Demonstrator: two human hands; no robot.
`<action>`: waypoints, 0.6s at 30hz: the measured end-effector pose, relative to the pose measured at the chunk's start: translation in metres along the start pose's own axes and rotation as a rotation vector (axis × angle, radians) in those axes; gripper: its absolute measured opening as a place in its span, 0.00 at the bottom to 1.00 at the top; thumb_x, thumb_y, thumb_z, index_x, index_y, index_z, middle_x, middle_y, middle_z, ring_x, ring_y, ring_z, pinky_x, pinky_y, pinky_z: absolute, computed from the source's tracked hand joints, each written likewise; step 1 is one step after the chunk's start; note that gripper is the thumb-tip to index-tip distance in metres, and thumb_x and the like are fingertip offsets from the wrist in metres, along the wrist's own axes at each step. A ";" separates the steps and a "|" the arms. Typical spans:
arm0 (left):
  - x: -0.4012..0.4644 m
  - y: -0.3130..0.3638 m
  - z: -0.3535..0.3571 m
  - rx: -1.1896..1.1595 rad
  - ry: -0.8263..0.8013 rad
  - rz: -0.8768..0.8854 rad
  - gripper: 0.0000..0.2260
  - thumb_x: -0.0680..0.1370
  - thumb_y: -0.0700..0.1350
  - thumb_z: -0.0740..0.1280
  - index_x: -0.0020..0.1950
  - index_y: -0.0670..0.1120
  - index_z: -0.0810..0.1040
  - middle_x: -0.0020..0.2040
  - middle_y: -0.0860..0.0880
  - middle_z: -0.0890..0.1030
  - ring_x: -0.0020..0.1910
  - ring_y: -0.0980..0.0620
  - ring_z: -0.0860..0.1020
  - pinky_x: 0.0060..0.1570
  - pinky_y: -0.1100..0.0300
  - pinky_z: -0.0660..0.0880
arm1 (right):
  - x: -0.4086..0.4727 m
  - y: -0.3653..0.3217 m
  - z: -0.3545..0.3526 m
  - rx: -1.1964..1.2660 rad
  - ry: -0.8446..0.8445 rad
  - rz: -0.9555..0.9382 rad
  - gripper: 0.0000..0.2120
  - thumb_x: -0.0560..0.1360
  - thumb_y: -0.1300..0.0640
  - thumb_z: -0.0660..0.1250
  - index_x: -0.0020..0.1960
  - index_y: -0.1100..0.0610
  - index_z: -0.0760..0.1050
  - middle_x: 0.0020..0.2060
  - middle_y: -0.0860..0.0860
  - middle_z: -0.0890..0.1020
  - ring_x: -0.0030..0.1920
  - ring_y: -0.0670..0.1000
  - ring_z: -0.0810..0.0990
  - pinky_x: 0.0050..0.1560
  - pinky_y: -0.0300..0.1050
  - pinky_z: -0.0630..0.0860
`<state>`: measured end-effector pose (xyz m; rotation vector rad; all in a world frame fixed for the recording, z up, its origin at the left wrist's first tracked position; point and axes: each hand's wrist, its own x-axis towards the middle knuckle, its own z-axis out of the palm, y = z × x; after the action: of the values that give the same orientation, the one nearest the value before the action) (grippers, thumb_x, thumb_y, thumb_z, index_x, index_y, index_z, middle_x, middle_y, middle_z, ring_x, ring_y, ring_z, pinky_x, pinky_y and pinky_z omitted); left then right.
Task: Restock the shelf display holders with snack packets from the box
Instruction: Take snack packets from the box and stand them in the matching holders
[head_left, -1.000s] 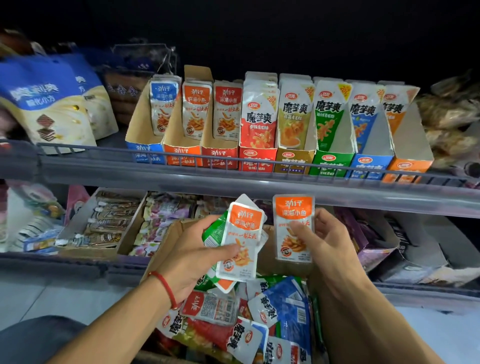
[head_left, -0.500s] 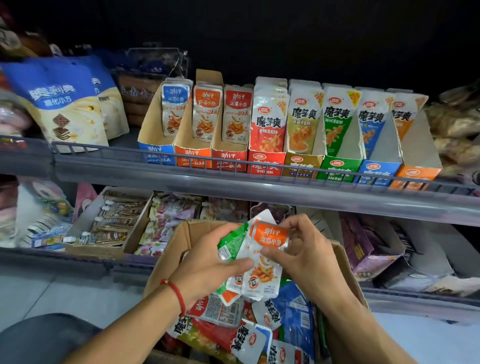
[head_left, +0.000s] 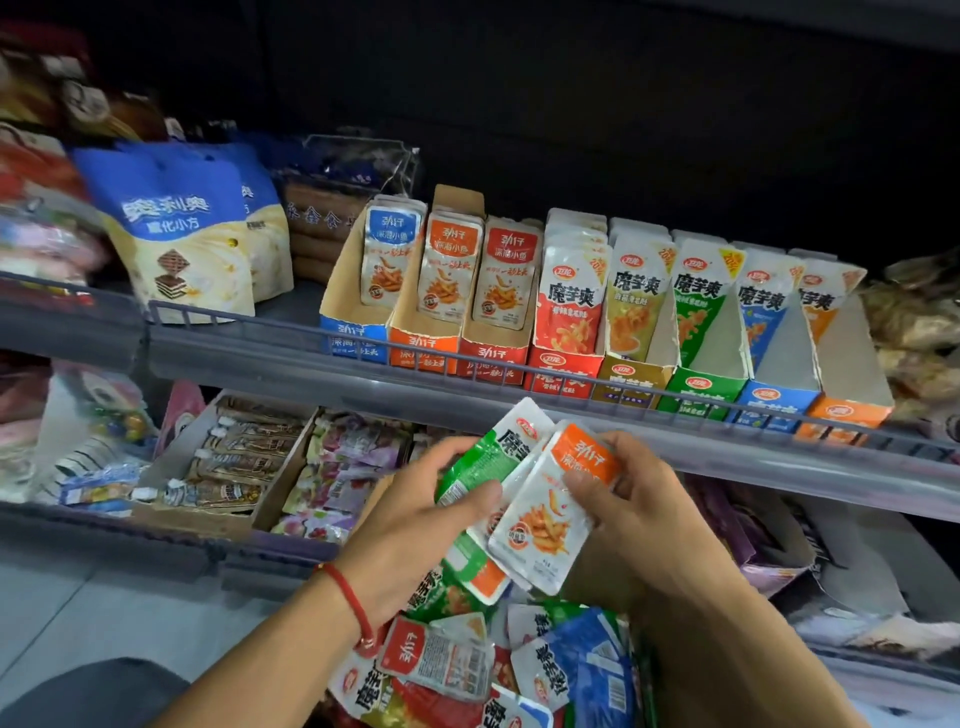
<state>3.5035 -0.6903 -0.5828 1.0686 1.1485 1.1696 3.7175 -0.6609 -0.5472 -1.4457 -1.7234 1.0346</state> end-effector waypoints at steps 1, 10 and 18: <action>0.000 0.004 -0.003 -0.046 0.007 -0.001 0.16 0.78 0.38 0.71 0.63 0.53 0.80 0.56 0.48 0.86 0.55 0.46 0.85 0.57 0.42 0.81 | 0.002 -0.008 -0.001 0.068 -0.013 0.018 0.06 0.81 0.57 0.68 0.57 0.52 0.75 0.43 0.48 0.87 0.46 0.46 0.87 0.42 0.39 0.83; 0.021 0.052 -0.065 -0.242 0.498 0.337 0.15 0.78 0.36 0.71 0.58 0.55 0.80 0.53 0.50 0.86 0.50 0.47 0.86 0.46 0.50 0.82 | 0.064 -0.100 -0.010 -0.058 0.153 -0.238 0.04 0.81 0.53 0.68 0.55 0.52 0.79 0.46 0.51 0.87 0.46 0.49 0.87 0.49 0.53 0.84; 0.059 0.075 -0.135 -0.188 0.709 0.453 0.15 0.79 0.40 0.72 0.59 0.58 0.78 0.54 0.53 0.85 0.47 0.56 0.85 0.41 0.55 0.81 | 0.183 -0.173 0.017 -0.297 0.322 -0.359 0.14 0.80 0.49 0.68 0.64 0.52 0.77 0.54 0.52 0.85 0.55 0.54 0.84 0.56 0.56 0.82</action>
<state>3.3634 -0.6214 -0.5301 0.8001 1.3178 2.0808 3.5894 -0.4976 -0.4040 -1.3210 -1.8542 0.3463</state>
